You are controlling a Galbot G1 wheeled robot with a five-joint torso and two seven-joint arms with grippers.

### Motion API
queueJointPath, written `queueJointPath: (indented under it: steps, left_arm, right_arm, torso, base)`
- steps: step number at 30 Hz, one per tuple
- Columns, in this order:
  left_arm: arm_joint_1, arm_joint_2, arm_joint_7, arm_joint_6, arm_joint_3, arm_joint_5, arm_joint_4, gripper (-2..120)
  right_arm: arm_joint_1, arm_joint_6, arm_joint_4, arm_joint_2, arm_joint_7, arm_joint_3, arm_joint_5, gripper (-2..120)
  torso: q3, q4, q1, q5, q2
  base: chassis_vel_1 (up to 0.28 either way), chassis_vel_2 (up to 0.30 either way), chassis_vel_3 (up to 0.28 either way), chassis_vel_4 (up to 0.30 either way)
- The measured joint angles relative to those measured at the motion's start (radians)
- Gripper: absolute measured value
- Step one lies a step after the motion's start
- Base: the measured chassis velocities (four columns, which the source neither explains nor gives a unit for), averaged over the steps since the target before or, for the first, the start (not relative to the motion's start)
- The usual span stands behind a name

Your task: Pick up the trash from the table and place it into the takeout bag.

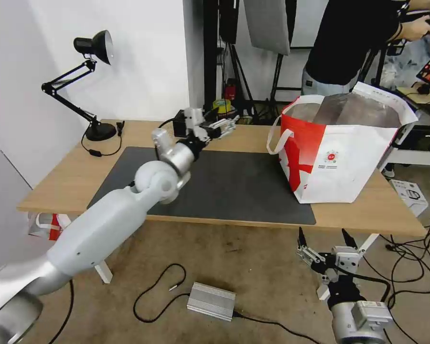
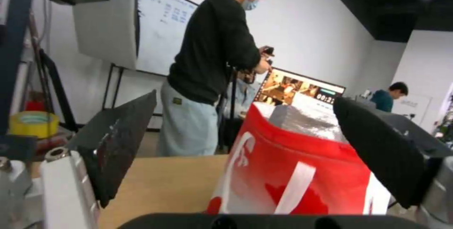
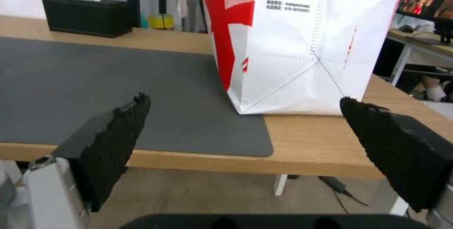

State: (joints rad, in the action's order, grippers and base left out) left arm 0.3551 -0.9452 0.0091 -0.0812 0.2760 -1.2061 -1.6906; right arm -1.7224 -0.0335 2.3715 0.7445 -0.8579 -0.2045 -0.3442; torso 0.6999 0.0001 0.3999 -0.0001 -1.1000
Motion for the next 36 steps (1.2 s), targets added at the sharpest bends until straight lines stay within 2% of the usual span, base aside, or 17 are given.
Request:
queueJointPath:
  steps: [15, 24, 29, 34, 36]
  left_arm:
    - [0.167, 0.088, 0.002, -0.003, -0.128, 0.014, -0.114, 100]
    - [0.283, 0.146, 0.003, -0.004, -0.234, 0.023, -0.207, 100]
    - [0.396, 0.183, 0.002, -0.003, -0.333, 0.041, -0.273, 100]
    - [0.476, 0.188, 0.002, -0.004, -0.384, 0.065, -0.304, 100]
    - [0.558, 0.178, 0.002, -0.014, -0.426, 0.1, -0.328, 100]
  right_arm:
    - [0.0, 0.0, 0.0, 0.0, 0.0, 0.0, 0.0, 100]
    - [0.0, 0.0, 0.0, 0.0, 0.0, 0.0, 0.0, 100]
    - [0.0, 0.0, 0.0, 0.0, 0.0, 0.0, 0.0, 100]
    - [0.0, 0.0, 0.0, 0.0, 0.0, 0.0, 0.0, 100]
    - [0.0, 0.0, 0.0, 0.0, 0.0, 0.0, 0.0, 100]
  torso:
    - [0.0, -0.0002, 0.0, -0.0001, 0.0]
    - [0.0, -0.0001, 0.0, 0.0, 0.0]
    - [0.0, -0.0002, 0.0, 0.0, 0.0]
    - [0.0, 0.0002, 0.0, 0.0001, 0.0]
    - [0.0, -0.0001, 0.0, 0.0, 0.0]
  base:
    - [0.0, 0.0, 0.0, 0.0]
    - [0.0, 0.0, 0.0, 0.0]
    - [0.0, 0.0, 0.0, 0.0]
    - [0.0, 0.0, 0.0, 0.0]
    - [0.0, 0.0, 0.0, 0.0]
